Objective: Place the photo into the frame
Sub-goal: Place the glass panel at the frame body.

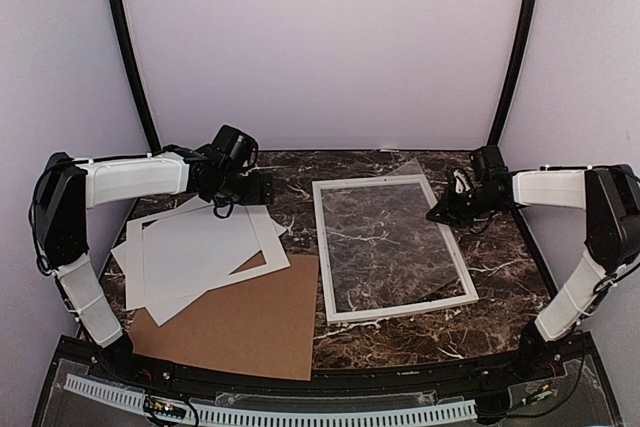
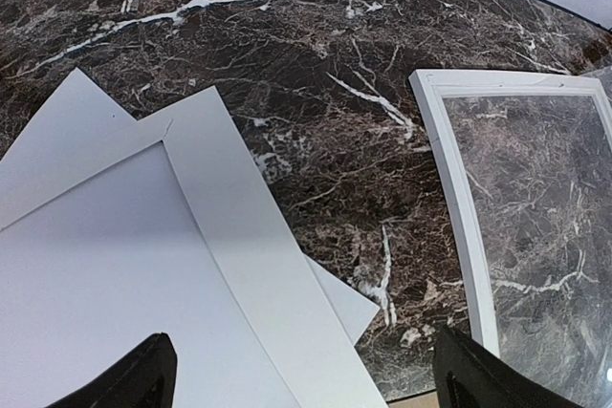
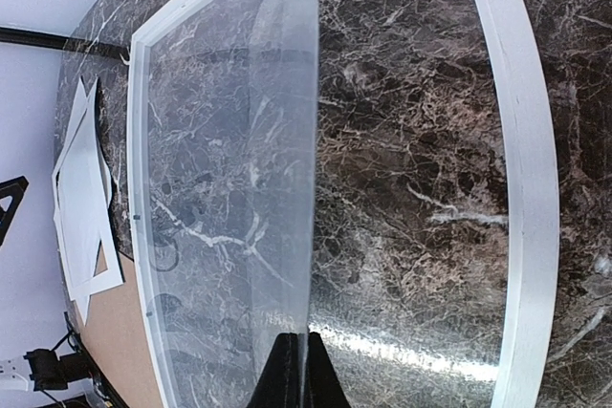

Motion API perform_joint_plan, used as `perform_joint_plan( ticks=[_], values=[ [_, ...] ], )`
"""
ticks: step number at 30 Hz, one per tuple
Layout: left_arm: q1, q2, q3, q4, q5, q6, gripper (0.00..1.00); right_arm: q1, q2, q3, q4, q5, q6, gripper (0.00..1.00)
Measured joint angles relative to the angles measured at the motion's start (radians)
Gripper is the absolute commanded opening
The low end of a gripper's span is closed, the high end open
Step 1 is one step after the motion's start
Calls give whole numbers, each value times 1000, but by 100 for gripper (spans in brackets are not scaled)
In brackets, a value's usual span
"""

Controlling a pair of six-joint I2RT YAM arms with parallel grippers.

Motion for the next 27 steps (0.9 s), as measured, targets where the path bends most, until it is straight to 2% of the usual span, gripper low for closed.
perform_joint_plan(
  ticks=[27],
  values=[
    [-2,2,0,0,-1,7,96,0,0,0,-9,18,-3,0]
  ],
)
